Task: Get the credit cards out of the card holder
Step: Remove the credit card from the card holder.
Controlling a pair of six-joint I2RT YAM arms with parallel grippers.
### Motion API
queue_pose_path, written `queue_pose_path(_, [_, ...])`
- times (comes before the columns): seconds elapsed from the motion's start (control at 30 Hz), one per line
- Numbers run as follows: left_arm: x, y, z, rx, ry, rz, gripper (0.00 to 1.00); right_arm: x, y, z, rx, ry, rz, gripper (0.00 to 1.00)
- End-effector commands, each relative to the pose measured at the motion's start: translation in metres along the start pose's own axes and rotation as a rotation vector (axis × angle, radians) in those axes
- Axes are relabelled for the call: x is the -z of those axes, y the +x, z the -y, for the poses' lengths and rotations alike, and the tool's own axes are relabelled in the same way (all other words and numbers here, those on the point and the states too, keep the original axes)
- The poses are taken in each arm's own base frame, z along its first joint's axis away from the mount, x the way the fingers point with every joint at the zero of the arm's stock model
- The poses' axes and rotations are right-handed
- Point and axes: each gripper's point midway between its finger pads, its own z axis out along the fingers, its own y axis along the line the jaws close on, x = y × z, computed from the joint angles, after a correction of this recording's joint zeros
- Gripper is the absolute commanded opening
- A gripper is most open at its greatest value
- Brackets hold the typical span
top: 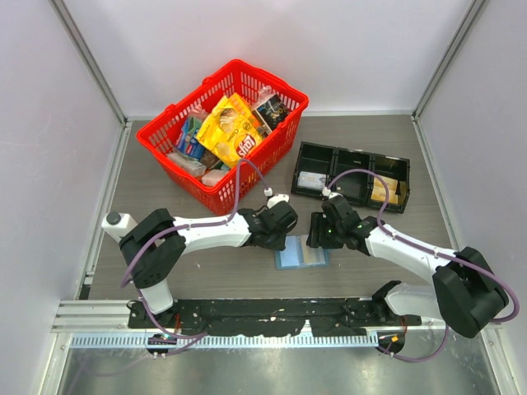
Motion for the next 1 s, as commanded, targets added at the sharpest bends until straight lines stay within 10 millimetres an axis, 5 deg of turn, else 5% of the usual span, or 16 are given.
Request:
queue_pose_path(0.0, [-0.001, -0.009, 0.009, 0.006, 0.036, 0.027, 0.31, 0.004, -0.012, -0.014, 0.016, -0.058, 0.038, 0.52])
queue_pose_path(0.37, [-0.001, -0.008, 0.009, 0.004, 0.037, 0.022, 0.3, 0.012, -0.016, -0.029, 0.014, -0.131, 0.043, 0.41])
queue_pose_path(0.97, [-0.001, -0.009, 0.01, 0.003, 0.039, 0.022, 0.29, 0.025, -0.015, -0.074, 0.007, -0.375, 0.012, 0.51])
